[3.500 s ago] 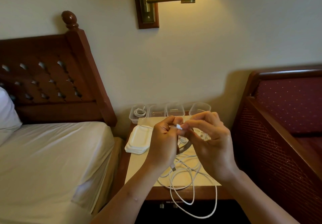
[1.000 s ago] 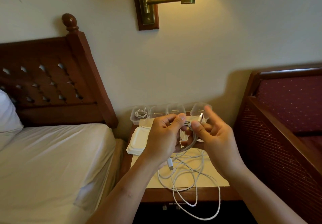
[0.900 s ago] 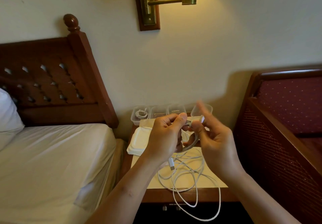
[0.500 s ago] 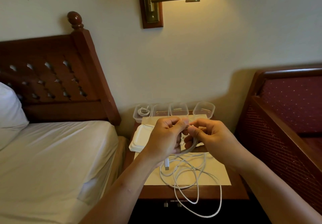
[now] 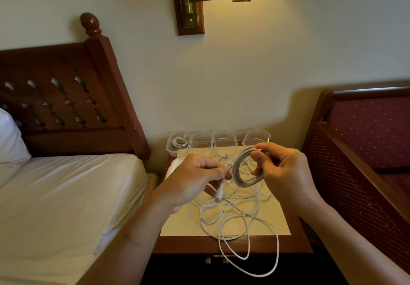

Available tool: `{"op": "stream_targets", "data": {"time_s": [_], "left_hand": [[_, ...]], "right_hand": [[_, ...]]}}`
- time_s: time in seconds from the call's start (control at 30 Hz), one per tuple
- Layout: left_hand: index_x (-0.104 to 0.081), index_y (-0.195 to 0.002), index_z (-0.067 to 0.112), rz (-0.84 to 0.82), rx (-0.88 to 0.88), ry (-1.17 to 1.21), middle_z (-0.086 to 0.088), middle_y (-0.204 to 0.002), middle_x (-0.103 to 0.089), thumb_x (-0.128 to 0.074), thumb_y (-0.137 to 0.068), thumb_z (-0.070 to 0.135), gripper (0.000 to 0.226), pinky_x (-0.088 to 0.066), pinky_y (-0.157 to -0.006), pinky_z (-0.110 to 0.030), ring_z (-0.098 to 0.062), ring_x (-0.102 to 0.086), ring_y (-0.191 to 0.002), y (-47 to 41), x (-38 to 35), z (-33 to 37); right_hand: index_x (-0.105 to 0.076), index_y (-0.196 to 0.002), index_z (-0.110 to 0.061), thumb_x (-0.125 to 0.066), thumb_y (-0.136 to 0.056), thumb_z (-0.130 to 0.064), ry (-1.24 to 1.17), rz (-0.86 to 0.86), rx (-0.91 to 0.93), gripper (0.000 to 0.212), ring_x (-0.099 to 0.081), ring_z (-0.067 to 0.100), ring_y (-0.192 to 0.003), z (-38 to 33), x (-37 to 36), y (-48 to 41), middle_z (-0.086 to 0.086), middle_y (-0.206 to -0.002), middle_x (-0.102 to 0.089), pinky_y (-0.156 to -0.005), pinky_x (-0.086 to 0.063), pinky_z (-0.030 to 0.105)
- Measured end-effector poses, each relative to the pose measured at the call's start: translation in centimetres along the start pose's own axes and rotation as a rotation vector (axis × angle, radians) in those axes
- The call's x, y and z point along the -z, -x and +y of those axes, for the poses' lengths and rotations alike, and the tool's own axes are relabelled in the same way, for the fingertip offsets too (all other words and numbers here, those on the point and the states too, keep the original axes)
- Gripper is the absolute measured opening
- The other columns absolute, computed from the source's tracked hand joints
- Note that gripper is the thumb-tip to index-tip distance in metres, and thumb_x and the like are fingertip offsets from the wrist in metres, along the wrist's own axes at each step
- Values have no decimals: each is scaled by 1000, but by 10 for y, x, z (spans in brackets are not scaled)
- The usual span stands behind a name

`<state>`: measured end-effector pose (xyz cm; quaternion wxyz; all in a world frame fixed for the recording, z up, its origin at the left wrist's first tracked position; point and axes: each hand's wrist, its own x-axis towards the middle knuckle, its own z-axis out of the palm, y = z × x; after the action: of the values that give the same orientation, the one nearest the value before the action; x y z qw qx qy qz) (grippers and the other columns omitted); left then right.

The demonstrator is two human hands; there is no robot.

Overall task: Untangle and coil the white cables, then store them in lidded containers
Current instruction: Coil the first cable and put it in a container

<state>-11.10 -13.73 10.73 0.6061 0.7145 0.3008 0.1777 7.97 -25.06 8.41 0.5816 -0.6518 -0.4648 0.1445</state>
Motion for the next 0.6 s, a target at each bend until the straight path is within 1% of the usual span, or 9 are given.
{"op": "stream_targets", "data": {"time_s": [0.03,0.07,0.13,0.2,0.3,0.37,0.47,0.53,0.6], "left_hand": [[-80,-98,2,10,9,1,-27,-89,-70,-64,-100,11,19,-51,-58,-29,-22,-64,-72,-1,3,2],[-80,-97,1,10,41,36,-21,-83,-70,-66,-99,12,18,-45,-54,-27,-19,-60,-66,-2,7,4],[-78,-99,-4,-32,155,225,-12,-77,-67,-70,-94,10,17,-38,-49,-23,-15,-53,-56,-3,9,8],[-76,-101,-7,-56,226,477,-11,-77,-66,-73,-86,6,20,-42,-47,-21,-14,-53,-55,-2,3,9],[-74,-101,-9,38,191,690,-13,-80,-69,-74,-80,3,24,-53,-53,-19,-13,-63,-62,-2,-12,2],[-75,-98,-7,143,131,696,-13,-80,-69,-77,-79,5,23,-52,-52,-19,-14,-62,-61,-2,-24,-3],[-81,-93,4,412,-17,544,-10,-79,-73,-80,-82,10,13,-39,-47,-22,-11,-52,-56,-3,-45,-11],[-83,-93,8,564,-153,463,-6,-77,-75,-81,-84,9,9,-42,-51,-19,-8,-59,-58,-3,-57,-17],[-82,-96,7,650,-277,419,-5,-79,-76,-81,-84,9,12,-50,-57,-20,-12,-66,-64,-4,-64,-20]], "right_hand": [[-77,-111,-15,-66,-99,-10,28,3,29,17,-68,19,-60,0,-1,0,2,-66,-69,-53,-58,34],[-77,-112,-13,-66,-98,-9,67,9,68,17,-65,16,-57,1,-2,1,-3,-65,-68,-49,-54,30],[-77,-112,-9,-68,-97,-7,183,38,168,18,-59,6,-54,-1,-5,2,-15,-68,-63,-47,-42,14],[-77,-114,-10,-70,-96,-10,299,52,232,19,-59,0,-56,-2,-6,2,-15,-70,-64,-48,-39,9],[-77,-116,-15,-71,-96,-17,365,58,220,20,-57,3,-50,-2,-8,3,-17,-64,-61,-43,-35,10],[-78,-115,-18,-70,-97,-21,382,59,211,20,-55,7,-44,-2,-9,2,-17,-61,-61,-44,-34,11],[-79,-113,-19,-69,-98,-24,326,31,180,19,-59,10,-48,-6,-11,3,-12,-64,-67,-47,-47,24],[-80,-112,-18,-70,-97,-24,276,26,158,19,-65,12,-54,-11,-11,2,-10,-68,-70,-52,-57,33],[-80,-111,-17,-70,-97,-23,238,13,143,18,-68,15,-58,-14,-11,2,-8,-70,-72,-55,-60,41]]}}
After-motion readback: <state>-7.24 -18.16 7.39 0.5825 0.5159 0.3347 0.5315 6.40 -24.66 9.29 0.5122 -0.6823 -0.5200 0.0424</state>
